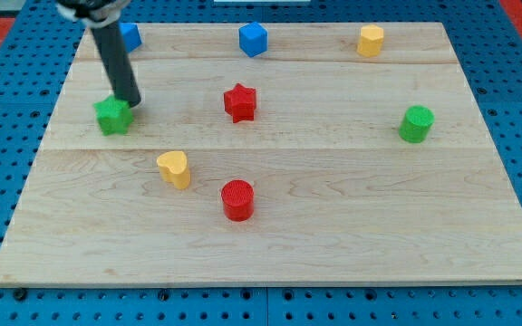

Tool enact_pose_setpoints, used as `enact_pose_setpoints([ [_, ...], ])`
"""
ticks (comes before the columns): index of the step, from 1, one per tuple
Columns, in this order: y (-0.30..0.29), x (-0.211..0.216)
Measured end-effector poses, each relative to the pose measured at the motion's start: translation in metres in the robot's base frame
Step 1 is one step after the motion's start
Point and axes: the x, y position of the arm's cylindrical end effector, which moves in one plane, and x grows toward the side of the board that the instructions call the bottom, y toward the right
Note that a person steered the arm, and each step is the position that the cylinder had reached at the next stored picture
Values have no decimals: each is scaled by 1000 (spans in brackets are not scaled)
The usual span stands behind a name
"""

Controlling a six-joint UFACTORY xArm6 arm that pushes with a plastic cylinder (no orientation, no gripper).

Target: Move the green star slightly to the upwards

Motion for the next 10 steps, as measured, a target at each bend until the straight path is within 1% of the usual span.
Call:
enact_pose_setpoints([
  [1,-2,2],
  [2,12,43],
  [3,12,46],
  [4,33,52],
  [5,7,63],
  [6,-22,65],
  [7,-13,65],
  [8,-10,87],
  [9,-43,89],
  [10,-45,59],
])
